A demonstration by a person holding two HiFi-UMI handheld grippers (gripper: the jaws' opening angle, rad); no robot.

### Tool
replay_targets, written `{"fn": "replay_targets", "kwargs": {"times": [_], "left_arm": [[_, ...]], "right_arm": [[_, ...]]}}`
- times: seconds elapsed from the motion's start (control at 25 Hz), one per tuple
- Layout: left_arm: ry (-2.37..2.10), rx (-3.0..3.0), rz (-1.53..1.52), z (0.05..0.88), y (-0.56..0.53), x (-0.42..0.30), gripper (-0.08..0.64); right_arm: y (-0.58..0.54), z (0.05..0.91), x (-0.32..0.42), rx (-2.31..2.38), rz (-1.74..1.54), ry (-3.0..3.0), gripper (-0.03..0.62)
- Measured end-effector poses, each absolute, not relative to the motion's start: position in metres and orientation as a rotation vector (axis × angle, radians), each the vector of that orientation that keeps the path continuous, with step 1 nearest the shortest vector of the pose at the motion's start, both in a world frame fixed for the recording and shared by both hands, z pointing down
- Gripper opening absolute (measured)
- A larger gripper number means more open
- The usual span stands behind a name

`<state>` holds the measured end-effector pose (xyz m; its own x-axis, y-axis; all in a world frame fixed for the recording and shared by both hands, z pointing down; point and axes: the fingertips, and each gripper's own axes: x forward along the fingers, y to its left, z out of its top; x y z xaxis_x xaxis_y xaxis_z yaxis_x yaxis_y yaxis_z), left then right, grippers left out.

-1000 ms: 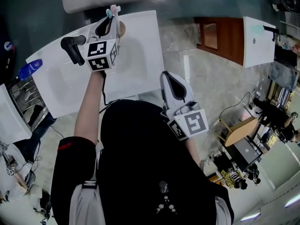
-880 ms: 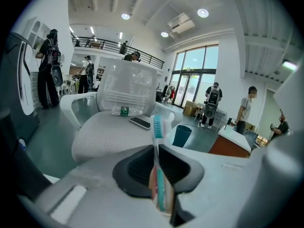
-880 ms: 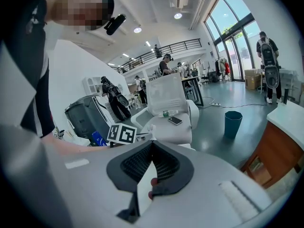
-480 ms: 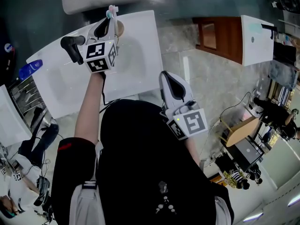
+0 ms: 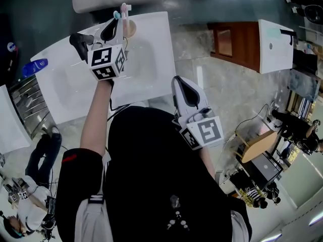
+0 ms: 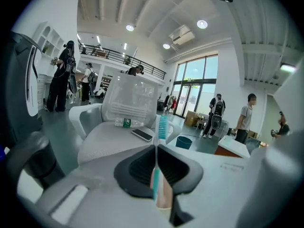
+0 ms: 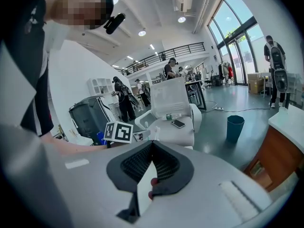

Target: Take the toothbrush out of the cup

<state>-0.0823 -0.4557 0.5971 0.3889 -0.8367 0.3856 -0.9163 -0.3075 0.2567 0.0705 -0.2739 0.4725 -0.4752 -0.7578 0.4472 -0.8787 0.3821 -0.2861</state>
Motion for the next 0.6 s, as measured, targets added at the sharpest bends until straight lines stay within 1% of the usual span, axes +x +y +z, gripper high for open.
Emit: {"fn": "replay_targets", "kwargs": {"times": [0.24,0.6], "left_arm": [[-1.536,2.261,0.151,0.569,-0.444,-0.094,0.017],[-1.588,2.310,-0.099,0.512,-0.424,-0.104,0.017]], "right_arm": [[-0.270,0.468,0.059,1.413,0.689,-2.444,0.003],[-0.258,0.458,0.059,1.374,0.658,-2.506,0.003]]}}
